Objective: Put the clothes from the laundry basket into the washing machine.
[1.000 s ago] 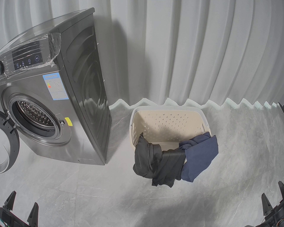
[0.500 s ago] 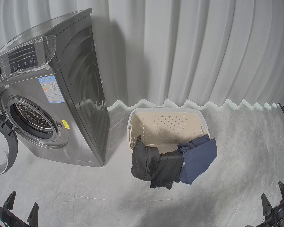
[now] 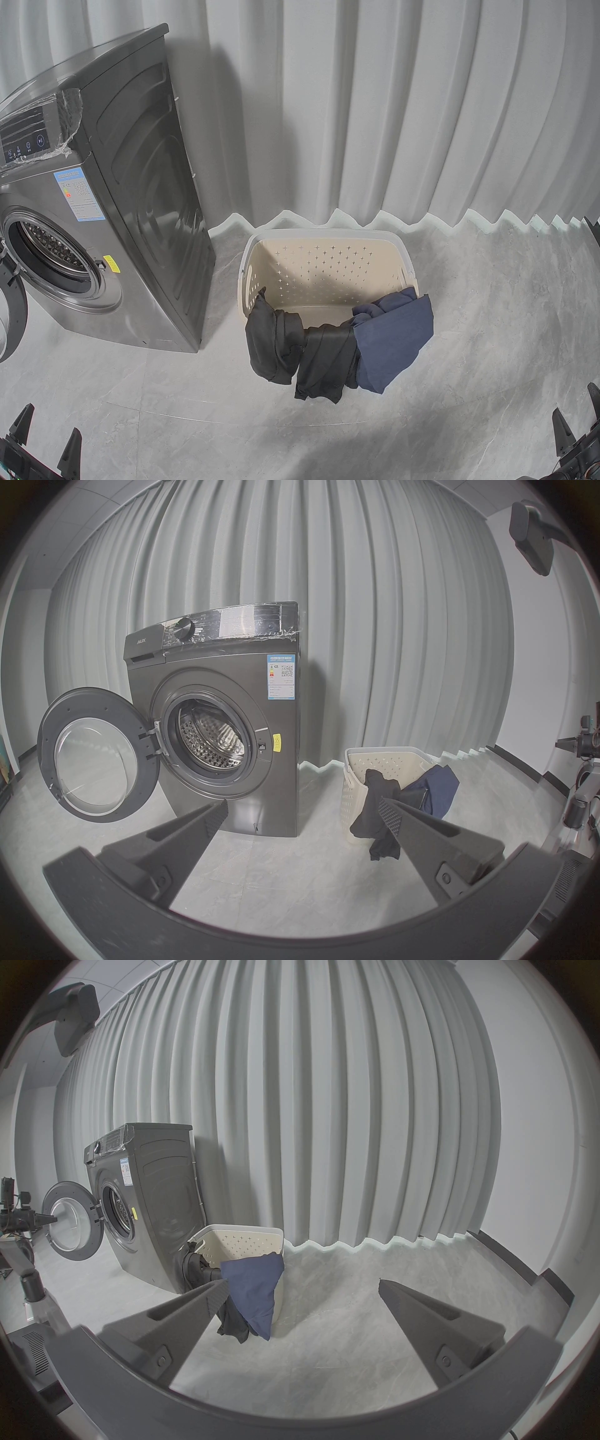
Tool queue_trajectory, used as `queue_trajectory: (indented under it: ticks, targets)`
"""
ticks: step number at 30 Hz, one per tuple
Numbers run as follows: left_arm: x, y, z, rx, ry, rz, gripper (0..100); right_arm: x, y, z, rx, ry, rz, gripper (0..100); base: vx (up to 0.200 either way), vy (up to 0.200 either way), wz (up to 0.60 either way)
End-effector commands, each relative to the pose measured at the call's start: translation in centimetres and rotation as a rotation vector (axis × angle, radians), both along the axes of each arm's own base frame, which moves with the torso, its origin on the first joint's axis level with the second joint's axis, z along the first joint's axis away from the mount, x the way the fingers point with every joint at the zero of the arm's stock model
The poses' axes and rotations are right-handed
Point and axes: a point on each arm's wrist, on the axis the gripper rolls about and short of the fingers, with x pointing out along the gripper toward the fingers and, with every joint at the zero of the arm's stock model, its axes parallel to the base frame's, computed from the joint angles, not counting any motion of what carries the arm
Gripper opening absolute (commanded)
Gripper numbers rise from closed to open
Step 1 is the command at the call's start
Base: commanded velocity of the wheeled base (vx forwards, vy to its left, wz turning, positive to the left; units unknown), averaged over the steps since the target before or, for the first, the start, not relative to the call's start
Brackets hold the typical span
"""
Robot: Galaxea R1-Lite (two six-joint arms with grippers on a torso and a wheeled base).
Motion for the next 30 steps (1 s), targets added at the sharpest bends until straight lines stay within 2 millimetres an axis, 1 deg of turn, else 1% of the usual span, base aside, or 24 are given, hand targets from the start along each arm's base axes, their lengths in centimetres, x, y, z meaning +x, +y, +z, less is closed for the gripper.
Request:
queue_trajectory:
  ticks: [1, 5, 11, 30]
  targets:
    - [0.0, 0.0, -0.53, -0.001, 0.0, 0.0, 100, 0.01, 0.0, -0.52, -0.001, 0.001, 0.001, 100, 0.0, 0.0, 0.0]
    - [0.0, 0.0, -0.53, -0.001, 0.0, 0.0, 100, 0.01, 0.0, -0.52, -0.001, 0.001, 0.001, 100, 0.0, 0.0, 0.0]
    - [0.0, 0.0, -0.53, -0.001, 0.0, 0.0, 100, 0.01, 0.0, -0.52, -0.001, 0.001, 0.001, 100, 0.0, -0.2, 0.0]
    - [0.0, 0.0, -0.53, 0.001, 0.0, 0.0, 100, 0.01, 0.01, -0.52, -0.004, 0.001, -0.002, 100, 0.0, 0.0, 0.0]
